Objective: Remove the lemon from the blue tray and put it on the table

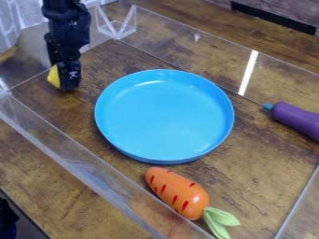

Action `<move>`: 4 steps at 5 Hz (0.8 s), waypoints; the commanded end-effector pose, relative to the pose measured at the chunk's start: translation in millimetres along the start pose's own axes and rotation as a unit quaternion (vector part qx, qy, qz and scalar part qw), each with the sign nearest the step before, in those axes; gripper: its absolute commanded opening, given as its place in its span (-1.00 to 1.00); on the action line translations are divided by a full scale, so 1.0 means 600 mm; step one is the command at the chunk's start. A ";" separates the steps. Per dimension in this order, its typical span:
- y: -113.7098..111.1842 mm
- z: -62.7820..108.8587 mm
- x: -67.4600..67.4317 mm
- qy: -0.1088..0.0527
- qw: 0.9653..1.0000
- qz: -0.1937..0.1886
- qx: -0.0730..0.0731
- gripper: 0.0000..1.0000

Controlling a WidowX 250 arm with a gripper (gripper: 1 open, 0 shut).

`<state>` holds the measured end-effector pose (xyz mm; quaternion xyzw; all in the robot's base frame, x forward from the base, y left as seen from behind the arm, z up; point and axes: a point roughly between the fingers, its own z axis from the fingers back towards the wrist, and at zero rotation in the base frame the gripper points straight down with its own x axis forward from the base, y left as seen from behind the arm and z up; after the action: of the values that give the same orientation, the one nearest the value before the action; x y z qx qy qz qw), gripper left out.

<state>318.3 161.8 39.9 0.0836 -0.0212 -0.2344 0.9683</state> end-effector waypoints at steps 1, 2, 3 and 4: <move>0.035 0.064 -0.001 -0.043 0.998 0.027 0.032 1.00; 0.047 0.074 -0.007 -0.055 0.997 0.045 0.027 1.00; 0.046 0.102 -0.012 -0.072 0.996 0.040 0.022 1.00; 0.050 0.119 -0.015 -0.084 0.995 0.039 0.024 1.00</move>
<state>312.2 170.3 78.4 0.0493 -0.0678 -0.2100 0.9741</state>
